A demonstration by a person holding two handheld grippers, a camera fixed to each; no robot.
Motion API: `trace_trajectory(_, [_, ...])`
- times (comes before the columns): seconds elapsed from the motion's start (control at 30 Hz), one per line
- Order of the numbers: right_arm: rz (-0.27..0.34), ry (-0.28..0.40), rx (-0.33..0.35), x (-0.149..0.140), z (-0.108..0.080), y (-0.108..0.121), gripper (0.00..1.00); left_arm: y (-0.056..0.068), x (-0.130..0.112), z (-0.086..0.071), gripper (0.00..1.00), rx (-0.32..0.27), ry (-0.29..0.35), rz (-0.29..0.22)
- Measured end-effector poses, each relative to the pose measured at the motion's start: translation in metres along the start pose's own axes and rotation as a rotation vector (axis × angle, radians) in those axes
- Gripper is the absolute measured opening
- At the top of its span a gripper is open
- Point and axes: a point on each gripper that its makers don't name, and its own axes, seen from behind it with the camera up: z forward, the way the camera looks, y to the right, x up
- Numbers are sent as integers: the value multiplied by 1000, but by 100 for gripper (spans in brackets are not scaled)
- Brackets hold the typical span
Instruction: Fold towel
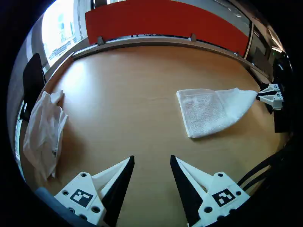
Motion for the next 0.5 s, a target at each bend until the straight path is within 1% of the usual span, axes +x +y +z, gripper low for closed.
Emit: trace_trajectory(0.5, [-8, 78, -60, 35, -34, 25, 5, 0, 3, -1, 69, 0, 5, 5])
